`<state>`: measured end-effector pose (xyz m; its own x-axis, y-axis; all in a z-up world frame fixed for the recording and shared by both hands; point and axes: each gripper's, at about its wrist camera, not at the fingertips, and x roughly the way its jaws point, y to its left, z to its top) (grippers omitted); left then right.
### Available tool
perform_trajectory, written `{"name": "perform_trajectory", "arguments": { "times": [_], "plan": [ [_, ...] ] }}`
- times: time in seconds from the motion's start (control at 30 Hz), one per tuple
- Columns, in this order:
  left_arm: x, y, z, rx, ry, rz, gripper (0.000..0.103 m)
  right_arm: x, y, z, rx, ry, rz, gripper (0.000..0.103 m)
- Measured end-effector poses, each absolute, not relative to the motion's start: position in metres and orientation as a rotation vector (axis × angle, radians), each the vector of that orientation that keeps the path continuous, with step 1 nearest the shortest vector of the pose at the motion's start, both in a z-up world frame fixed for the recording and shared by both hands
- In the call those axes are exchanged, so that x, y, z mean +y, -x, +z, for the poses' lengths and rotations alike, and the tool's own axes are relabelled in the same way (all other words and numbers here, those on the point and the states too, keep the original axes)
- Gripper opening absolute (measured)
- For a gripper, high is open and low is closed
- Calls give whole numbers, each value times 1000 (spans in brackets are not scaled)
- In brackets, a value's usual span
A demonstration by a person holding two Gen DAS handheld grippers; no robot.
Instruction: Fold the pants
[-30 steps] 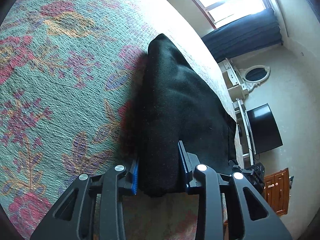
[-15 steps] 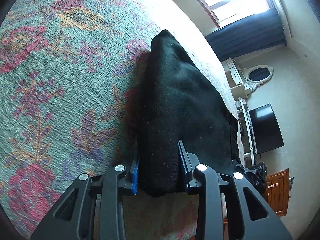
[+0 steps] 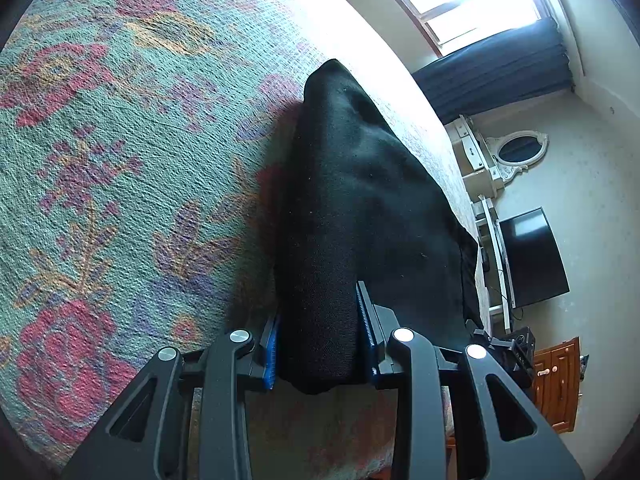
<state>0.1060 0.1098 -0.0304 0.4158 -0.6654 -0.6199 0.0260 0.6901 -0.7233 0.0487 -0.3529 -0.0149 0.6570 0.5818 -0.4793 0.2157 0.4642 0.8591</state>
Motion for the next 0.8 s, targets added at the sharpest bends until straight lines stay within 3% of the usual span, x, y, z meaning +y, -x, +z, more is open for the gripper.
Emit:
{"name": "perform_trajectory", "arguments": {
  "times": [0.8],
  "plan": [
    [114,-108,-22,1081,667,-457,32,-352,-31,-21,871,-1118,268,38]
  ]
}}
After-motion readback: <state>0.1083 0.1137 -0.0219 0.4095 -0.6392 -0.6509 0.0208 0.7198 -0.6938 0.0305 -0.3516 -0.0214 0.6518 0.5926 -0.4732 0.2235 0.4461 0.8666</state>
